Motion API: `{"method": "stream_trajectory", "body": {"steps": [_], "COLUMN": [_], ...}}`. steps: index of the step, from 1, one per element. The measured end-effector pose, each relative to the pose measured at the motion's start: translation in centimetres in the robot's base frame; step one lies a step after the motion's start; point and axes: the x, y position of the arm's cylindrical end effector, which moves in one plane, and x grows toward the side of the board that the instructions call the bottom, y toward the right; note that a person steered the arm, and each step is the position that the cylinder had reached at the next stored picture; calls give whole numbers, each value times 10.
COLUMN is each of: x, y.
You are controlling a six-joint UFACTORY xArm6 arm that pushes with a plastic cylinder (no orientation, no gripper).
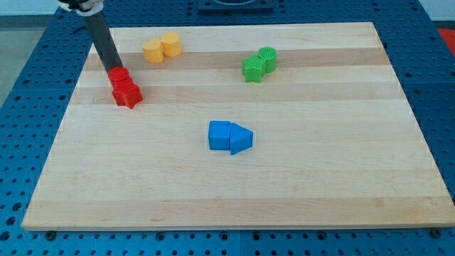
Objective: Push the yellow hexagon top of the yellow heart
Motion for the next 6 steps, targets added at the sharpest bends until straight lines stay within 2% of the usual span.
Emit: {"method": "stream_trajectory", "body": {"steps": [1,3,4,6], "x": [0,0,-12,-64], "y": [14,89,112,119]}}
